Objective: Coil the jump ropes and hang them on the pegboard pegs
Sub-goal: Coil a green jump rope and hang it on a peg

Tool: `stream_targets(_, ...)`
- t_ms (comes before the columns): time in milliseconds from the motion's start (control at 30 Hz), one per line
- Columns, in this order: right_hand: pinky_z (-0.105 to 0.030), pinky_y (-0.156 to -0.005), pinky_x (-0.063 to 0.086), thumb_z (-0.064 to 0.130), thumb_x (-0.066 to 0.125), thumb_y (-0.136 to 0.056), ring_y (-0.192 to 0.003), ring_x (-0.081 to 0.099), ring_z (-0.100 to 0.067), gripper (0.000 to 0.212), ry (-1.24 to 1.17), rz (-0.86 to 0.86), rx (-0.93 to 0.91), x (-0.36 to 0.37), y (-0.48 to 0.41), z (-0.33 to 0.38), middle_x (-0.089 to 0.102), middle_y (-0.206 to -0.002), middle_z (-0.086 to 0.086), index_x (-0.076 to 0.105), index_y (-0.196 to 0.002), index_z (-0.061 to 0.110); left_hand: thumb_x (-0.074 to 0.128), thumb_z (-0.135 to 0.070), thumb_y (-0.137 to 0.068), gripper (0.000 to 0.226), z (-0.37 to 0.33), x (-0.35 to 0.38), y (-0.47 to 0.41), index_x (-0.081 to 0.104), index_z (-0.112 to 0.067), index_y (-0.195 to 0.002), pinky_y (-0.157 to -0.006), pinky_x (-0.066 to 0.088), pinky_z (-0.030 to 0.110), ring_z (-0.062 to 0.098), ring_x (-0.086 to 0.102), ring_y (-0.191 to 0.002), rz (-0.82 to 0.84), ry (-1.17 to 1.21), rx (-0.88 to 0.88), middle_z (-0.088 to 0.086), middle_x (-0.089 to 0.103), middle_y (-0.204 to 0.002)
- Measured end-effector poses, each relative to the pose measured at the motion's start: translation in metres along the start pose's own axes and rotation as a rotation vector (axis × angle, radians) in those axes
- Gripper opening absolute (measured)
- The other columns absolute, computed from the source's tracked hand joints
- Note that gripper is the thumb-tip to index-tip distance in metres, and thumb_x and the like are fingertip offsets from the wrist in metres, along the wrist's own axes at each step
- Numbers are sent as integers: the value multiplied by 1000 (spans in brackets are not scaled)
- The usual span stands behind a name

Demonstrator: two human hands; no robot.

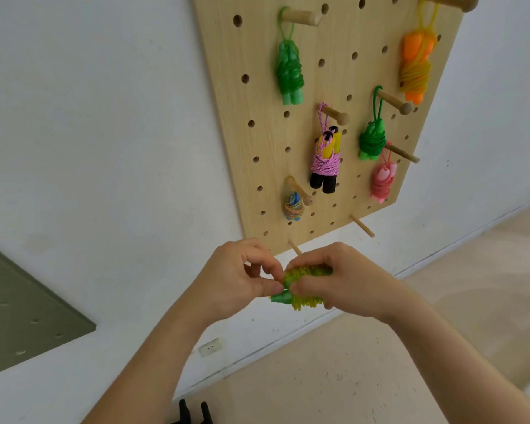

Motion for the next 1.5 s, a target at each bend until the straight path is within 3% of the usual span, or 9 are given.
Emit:
stream_targets(167, -31, -58, 43, 15, 64, -87, -60, 56, -20, 15, -433, -116, 40, -4, 4, -12, 69, -84, -17, 76, -94, 21, 71, 1, -78, 32, 9, 8, 20, 72, -22, -100, -77, 56, 29, 20, 68, -89, -156, 447, -61, 3, 73, -92)
stream_targets(367, -31, -58, 43, 23, 67, -79, -65, 55, -25, 26, -591, -71, 53, 5, 5, -18, 68, -94, -24, 74, -103, 16, 74, -2, -65, 26, 14, 22, 26, 78, -20, -84, -68, 55, 23, 19, 69, -73, -290, 718, -138, 11, 74, -82)
stream_targets(500, -36, -67, 47, 22, 72, -75, -78, 59, -28, 32, -638, -33, 37, 5, 6, -20, 70, -100, -20, 73, -106, 17, 64, 14, -75, 30, 16, 17, 21, 72, -14, -71, -62, 49, 21, 13, 60, -64, -324, 494, -157, 5, 68, -68)
stream_targets(633, -34, -68, 51, 22, 74, -73, -81, 61, -27, 33, -677, -28, 15, 2, 6, -18, 71, -102, -20, 74, -105, 16, 53, 8, -81, 19, 11, 21, 14, 58, -8, -74, -58, 47, 31, 11, 58, -53, -377, 328, -180, 0, 58, -58)
stream_targets(900, -31, -56, 39, 27, 66, -80, -59, 53, -24, 30, -737, 53, 15, 12, 11, -18, 65, -87, -23, 73, -104, 11, 43, 11, -85, 23, 2, 12, 9, 53, -10, -80, -52, 52, 30, 22, 68, -60, -638, 485, -78, 6, 63, -68)
stream_targets(1033, -32, -59, 38, 27, 63, -81, -60, 54, -25, 35, -855, 111, 73, 20, 10, -29, 66, -93, -21, 71, -109, 8, 45, 12, -85, 23, -15, 0, 2, 56, -8, -83, -53, 51, 25, 21, 61, -54, -565, 489, -2, 2, 59, -52)
stream_targets(1200, -37, -88, 49, 27, 68, -78, -95, 67, -29, 37, -719, 26, 78, 18, 7, -39, 71, -110, -11, 70, -114, 19, 48, 15, -81, 27, -24, 1, 1, 59, -10, -81, -55, 49, 22, 13, 53, -52, -443, 464, 26, 3, 53, -53)
stream_targets(1367, -31, -101, 41, 30, 63, -81, -120, 56, -7, 42, -522, 7, 51, 22, 11, -38, 65, -124, 13, 63, -123, 34, 63, -6, -82, 15, -21, 12, -2, 61, -21, -81, -55, 48, 26, 13, 51, -50, -316, 218, -15, 5, 56, -54)
stream_targets(1500, -32, -99, 48, 17, 57, -94, -110, 62, -10, 30, -534, -14, -115, 28, 6, -13, 69, -114, 5, 63, -123, 23, 67, -12, -79, 16, -25, 20, -6, 62, -28, -77, -55, 49, 21, 9, 59, -53, -309, 135, -2, 2, 66, -61)
Point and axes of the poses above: each hand's wrist, its own y-axis away from the middle knuckle, its own x-axis out of the palm, z = x × y, the point moved 3 cm from there along -y, towards the middle knuckle
